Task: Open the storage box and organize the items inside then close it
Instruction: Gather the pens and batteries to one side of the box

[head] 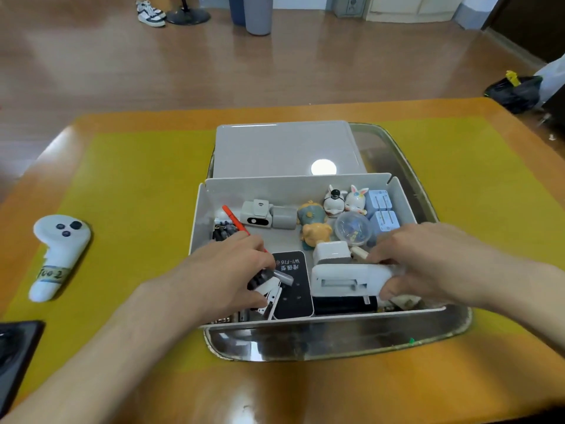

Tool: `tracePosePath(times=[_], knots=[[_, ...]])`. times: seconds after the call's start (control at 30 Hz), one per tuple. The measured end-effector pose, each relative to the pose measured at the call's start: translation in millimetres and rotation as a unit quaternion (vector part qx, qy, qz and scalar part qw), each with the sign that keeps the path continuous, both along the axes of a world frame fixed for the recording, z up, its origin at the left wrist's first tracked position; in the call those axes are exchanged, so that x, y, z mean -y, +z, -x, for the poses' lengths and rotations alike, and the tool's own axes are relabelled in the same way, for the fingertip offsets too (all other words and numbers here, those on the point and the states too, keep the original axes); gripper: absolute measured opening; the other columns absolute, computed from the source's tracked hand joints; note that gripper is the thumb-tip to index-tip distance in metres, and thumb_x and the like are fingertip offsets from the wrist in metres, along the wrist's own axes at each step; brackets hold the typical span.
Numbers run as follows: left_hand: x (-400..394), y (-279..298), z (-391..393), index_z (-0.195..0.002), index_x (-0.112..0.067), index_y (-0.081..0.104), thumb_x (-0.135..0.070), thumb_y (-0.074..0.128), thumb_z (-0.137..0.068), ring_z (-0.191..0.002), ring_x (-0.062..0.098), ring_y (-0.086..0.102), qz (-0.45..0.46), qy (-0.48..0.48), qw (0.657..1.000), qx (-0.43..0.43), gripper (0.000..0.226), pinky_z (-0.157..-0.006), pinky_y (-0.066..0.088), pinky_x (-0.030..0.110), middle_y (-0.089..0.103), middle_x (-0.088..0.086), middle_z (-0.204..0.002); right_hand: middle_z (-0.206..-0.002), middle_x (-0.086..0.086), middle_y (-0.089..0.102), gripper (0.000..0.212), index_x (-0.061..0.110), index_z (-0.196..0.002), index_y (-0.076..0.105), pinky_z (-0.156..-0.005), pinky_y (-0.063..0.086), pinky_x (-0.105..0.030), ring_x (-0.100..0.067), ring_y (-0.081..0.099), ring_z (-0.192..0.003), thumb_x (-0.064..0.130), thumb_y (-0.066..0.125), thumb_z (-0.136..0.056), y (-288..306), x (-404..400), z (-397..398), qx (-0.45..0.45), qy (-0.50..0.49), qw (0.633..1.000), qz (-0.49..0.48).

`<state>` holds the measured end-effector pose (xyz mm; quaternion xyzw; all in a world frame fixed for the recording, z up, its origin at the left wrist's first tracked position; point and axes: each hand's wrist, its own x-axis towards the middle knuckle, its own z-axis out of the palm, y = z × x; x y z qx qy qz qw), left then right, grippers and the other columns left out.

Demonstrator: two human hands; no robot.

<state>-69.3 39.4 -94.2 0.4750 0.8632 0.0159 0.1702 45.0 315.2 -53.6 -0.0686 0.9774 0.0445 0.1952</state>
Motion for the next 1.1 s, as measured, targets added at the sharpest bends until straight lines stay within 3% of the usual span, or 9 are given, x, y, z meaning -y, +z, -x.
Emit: tracePosePath(times=[0.1,0.2,0.3,0.4,0.53,0.77,0.93,1.0,1.1], knots=[[1,-1,1,-0.129,-0.036,0.055,-0.047,0.067,-0.089,-0.118,0.011,0.044,-0.004,0.003,1.0,0.008,0.043,-0.09,0.049,0.042,0.048,-0.014,-0.12,-0.076,0.025,0.056,0.044,0.046,-0.115,0.053,-0.051,0.031,-0.025,0.001,0.047,-0.063,0.063,0.071,-0.079,2,1,-1,0.02,-0.013,1.0,0.005],[2,2,3,-0.128,-0.034,0.057,-0.035,0.065,-0.093,-0.117,0.011,0.049,-0.019,0.006,0.999,0.025,0.036,-0.092,0.049,0.042,0.052,-0.013,-0.12,-0.089,0.028,0.06,0.021,0.054,-0.097,0.053,-0.057,0.037,-0.025,-0.001,0.056,-0.077,0.065,0.065,-0.083,4,9,1,0.017,-0.009,0.999,0.029],[4,11,10,-0.124,-0.035,0.06,-0.033,0.065,-0.093,-0.11,0.01,0.055,-0.035,0.014,0.999,0.037,0.032,-0.09,0.049,0.035,0.056,-0.015,-0.116,-0.093,0.03,0.06,0.029,0.05,-0.102,0.058,-0.058,0.034,-0.022,0.003,0.053,-0.082,0.072,0.056,-0.083,9,22,8,-0.05,-0.005,0.997,0.052],[12,23,25,-0.123,-0.033,0.062,-0.035,0.064,-0.094,-0.107,0.01,0.057,-0.074,0.043,0.996,0.028,0.029,-0.09,0.049,0.035,0.06,-0.013,-0.116,-0.083,0.033,0.055,0.03,0.047,-0.106,0.064,-0.066,0.039,-0.024,0.012,0.046,-0.075,0.066,0.059,-0.083,3,53,23,-0.078,0.013,0.984,0.161],[24,26,39,-0.118,-0.032,0.065,-0.033,0.063,-0.092,-0.107,0.016,0.056,-0.094,0.045,0.992,-0.078,0.025,-0.087,0.047,0.035,0.062,-0.01,-0.111,-0.103,0.019,0.057,0.042,0.037,-0.12,0.063,-0.073,0.048,-0.035,-0.005,0.055,-0.093,0.057,0.068,-0.084,-23,102,44,-0.041,0.086,0.978,0.188],[27,12,36,-0.118,-0.032,0.065,-0.037,0.054,-0.097,-0.124,0.016,0.052,-0.032,0.009,0.994,-0.106,0.024,-0.113,0.02,0.039,0.064,-0.011,-0.125,-0.108,0.012,0.062,0.026,0.031,-0.111,0.065,-0.077,0.053,-0.043,-0.016,0.057,-0.104,0.03,0.064,-0.085,-42,116,46,-0.012,0.112,0.979,0.168],[39,34,19,-0.113,-0.032,0.067,-0.052,0.061,-0.088,-0.11,0.014,0.057,-0.049,0.017,0.996,-0.067,0.032,-0.106,0.034,0.033,0.066,-0.012,-0.111,-0.078,0.009,0.058,0.037,0.025,-0.076,0.051,-0.061,0.046,-0.037,-0.011,0.055,-0.076,0.061,0.058,-0.083,-17,83,38,-0.146,-0.043,0.968,0.201],[39,35,8,-0.115,-0.032,0.065,-0.059,0.064,-0.081,-0.108,0.015,0.056,-0.004,0.008,0.998,-0.058,0.044,-0.101,0.035,0.033,0.064,-0.011,-0.109,-0.074,0.009,0.059,0.037,0.025,-0.076,0.053,-0.056,0.042,-0.033,-0.011,0.054,-0.072,0.061,0.059,-0.082,-11,60,32,-0.203,-0.117,0.955,0.181],[40,32,-1,-0.116,-0.033,0.061,-0.063,0.064,-0.077,-0.114,0.016,0.054,0.065,0.004,0.996,-0.061,0.049,-0.112,0.027,0.037,0.062,-0.008,-0.111,-0.07,0.009,0.058,0.035,0.025,-0.071,0.05,-0.049,0.029,-0.029,-0.018,0.054,-0.071,0.055,0.064,-0.082,-15,41,19,-0.207,-0.154,0.959,0.116]])
